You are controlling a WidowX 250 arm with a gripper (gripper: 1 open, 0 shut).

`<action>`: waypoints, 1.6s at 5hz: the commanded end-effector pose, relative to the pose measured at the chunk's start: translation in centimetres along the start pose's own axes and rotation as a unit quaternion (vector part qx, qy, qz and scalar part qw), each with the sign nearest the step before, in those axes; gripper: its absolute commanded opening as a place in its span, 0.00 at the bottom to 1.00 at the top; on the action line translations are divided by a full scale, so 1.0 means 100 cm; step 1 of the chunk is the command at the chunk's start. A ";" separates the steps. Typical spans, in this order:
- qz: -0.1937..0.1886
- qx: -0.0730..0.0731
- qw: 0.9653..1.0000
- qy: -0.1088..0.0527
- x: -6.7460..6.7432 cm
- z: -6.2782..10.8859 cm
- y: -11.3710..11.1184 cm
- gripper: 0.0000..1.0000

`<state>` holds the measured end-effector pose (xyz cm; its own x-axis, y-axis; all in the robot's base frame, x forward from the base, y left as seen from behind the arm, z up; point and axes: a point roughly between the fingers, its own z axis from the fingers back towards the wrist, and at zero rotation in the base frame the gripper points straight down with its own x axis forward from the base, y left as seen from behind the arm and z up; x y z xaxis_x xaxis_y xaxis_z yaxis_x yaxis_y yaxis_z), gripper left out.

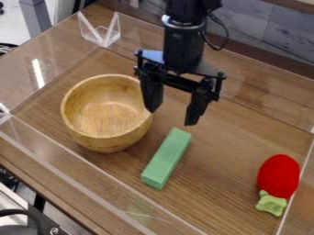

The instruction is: Put the green stick in the brown bowl

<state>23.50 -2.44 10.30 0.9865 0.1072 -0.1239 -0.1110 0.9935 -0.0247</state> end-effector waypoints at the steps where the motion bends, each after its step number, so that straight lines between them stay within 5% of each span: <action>1: -0.010 -0.004 1.000 -0.022 -0.006 -0.001 0.008 1.00; 7: -0.026 -0.020 0.998 -0.056 -0.041 -0.062 0.029 1.00; 8: -0.031 -0.022 0.998 -0.057 -0.031 -0.062 0.028 1.00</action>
<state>18.40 -0.40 3.76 0.9972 0.0587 -0.0467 -0.0619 0.9956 -0.0705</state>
